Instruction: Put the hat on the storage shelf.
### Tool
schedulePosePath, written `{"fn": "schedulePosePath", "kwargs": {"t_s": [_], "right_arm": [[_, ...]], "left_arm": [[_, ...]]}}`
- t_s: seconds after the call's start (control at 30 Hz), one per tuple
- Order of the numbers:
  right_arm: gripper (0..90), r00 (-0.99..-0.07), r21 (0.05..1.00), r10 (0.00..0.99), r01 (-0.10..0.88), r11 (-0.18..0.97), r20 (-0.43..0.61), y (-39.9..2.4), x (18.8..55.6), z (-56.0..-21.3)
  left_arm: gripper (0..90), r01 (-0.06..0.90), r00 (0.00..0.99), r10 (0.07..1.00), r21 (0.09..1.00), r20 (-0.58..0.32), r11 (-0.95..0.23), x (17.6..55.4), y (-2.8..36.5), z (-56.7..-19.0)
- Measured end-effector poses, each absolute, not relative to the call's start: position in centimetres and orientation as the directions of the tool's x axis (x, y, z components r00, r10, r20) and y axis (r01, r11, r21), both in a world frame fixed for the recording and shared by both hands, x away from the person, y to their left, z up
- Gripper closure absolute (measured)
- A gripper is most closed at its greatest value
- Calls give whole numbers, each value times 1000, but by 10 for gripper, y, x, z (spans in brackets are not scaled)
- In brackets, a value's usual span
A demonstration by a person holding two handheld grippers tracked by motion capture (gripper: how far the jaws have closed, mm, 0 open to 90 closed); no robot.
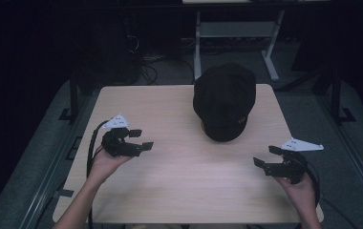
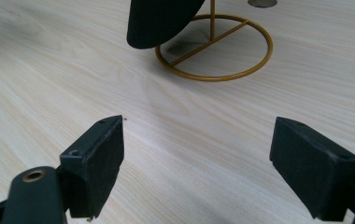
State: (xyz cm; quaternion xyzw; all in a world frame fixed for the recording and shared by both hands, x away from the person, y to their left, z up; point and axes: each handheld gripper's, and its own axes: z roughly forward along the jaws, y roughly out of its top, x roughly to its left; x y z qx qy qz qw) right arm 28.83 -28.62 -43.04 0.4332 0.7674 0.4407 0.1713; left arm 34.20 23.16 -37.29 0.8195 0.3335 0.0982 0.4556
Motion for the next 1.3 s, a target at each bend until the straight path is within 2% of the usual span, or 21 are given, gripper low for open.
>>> {"fn": "schedulePosePath", "kwargs": {"t_s": [0.77, 1.0, 1.2, 1.3], "right_arm": [[174, -567, 821, 816, 516, 246, 112, -285, 288, -432], [173, -570, 814, 815, 520, 259, 105, -282, 288, -433], [173, -580, 812, 809, 515, 275, 94, -278, 287, -433], [173, -584, 816, 807, 508, 277, 89, -276, 286, -432]], "left_arm": [[244, 479, 730, 669, 803, -140, -354, 329, 252, -394], [232, 497, 720, 677, 794, -153, -349, 323, 258, -405], [232, 502, 712, 675, 812, -193, -298, 315, 260, -418], [232, 527, 711, 672, 789, -205, -317, 311, 259, -430]]}}
